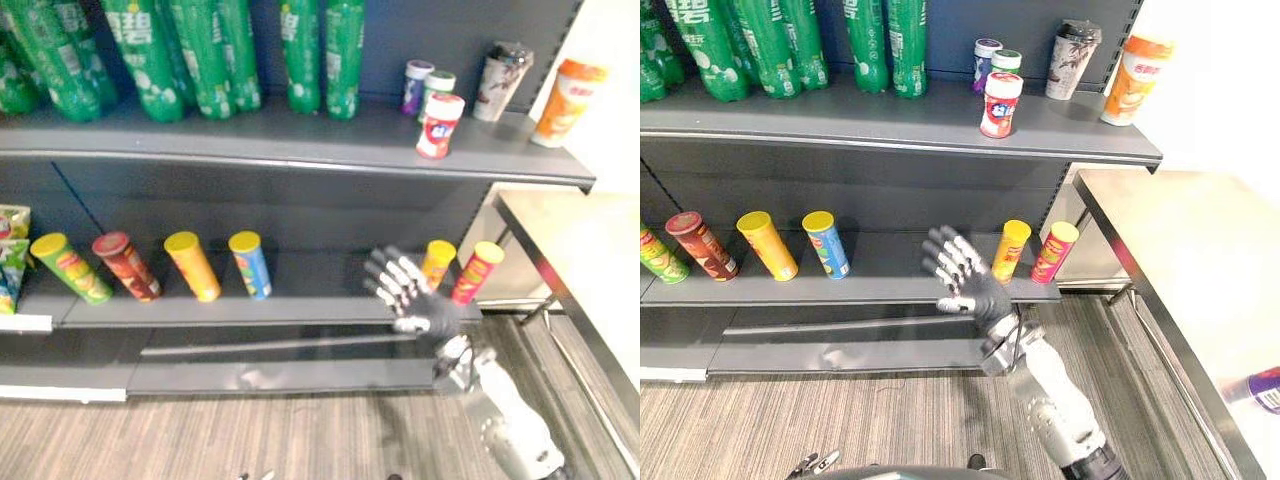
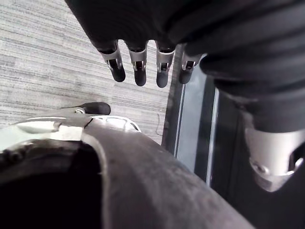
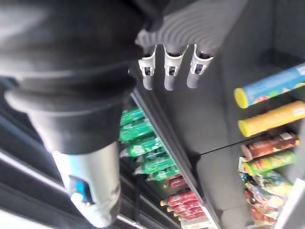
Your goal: Put the gum and the chips on the shelf.
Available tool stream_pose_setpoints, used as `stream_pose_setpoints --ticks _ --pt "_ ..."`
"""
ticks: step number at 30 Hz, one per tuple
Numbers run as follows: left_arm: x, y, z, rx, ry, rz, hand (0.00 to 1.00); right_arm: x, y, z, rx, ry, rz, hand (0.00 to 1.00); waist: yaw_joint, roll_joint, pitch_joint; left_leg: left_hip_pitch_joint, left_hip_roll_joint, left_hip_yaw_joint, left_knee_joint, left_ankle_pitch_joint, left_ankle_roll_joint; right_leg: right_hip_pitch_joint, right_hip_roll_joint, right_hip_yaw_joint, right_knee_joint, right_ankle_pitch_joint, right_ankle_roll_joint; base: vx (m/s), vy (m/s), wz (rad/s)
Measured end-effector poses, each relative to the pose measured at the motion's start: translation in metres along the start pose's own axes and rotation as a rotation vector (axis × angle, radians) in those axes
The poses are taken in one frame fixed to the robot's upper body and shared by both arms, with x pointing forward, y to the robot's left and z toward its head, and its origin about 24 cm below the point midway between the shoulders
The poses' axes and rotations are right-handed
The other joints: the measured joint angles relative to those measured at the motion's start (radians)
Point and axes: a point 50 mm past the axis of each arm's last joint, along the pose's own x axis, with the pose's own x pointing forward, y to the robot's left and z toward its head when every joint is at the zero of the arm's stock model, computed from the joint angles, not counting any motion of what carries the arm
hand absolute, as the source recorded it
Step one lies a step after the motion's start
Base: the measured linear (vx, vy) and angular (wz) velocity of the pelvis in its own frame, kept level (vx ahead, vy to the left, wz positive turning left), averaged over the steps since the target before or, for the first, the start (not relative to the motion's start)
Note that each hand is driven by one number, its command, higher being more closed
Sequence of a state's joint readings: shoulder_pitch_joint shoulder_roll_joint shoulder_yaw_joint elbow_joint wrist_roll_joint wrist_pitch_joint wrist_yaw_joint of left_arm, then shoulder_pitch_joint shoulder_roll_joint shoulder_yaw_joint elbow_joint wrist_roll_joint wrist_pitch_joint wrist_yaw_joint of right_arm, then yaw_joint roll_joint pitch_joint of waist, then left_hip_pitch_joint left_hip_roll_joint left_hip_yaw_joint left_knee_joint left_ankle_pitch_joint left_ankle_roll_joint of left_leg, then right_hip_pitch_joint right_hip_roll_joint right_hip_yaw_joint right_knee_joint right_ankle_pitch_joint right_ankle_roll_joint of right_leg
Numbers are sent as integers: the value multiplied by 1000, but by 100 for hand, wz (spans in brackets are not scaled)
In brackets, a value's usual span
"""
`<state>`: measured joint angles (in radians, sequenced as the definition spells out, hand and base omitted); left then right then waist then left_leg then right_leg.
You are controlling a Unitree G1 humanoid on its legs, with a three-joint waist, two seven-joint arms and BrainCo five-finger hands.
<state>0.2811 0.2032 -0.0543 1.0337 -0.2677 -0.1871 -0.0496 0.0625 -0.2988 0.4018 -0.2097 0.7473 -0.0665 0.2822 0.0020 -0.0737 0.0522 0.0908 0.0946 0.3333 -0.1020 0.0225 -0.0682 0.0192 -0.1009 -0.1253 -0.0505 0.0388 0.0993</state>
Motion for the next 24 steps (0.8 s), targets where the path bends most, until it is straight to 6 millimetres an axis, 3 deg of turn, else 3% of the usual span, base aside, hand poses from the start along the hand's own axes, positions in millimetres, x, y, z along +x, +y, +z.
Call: stream_pose_setpoints --ticks 3,5,11,15,22,24 --pt "0 -2 0 23 7 -10 0 -14 -8 -35 49 115 -64 0 0 8 -5 3 -1 13 0 -5 -1 0 0 12 -1 0 1 27 18 -12" --pt "1 -3 -1 40 21 -18 0 -26 -19 -61 -24 202 -145 0 -1 17 -3 4 -1 13 0 -6 -1 0 0 13 -2 1 2 14 3 -2" --pt "2 -9 0 64 29 -43 0 -68 -51 -114 -105 409 -420 0 -1 40 -7 12 -3 12 3 -12 -1 5 -1 11 -3 1 0 10 1 0" --pt "3 -16 -1 70 40 -66 0 -108 -73 -132 -226 569 -588 0 -3 69 -7 19 -7 3 1 -17 -1 20 -6 -3 -4 -4 3 11 4 5" --pt "2 -15 -4 31 51 -63 0 -177 -99 -137 -246 717 -957 0 -4 67 -4 34 -9 -23 0 -19 -2 42 -9 -29 4 -21 1 9 2 11" --pt "2 -15 -4 26 50 -63 0 -187 -99 -137 -259 738 -1000 0 -4 68 -3 35 -9 -23 0 -20 -2 41 -10 -29 8 -26 -3 0 0 0"
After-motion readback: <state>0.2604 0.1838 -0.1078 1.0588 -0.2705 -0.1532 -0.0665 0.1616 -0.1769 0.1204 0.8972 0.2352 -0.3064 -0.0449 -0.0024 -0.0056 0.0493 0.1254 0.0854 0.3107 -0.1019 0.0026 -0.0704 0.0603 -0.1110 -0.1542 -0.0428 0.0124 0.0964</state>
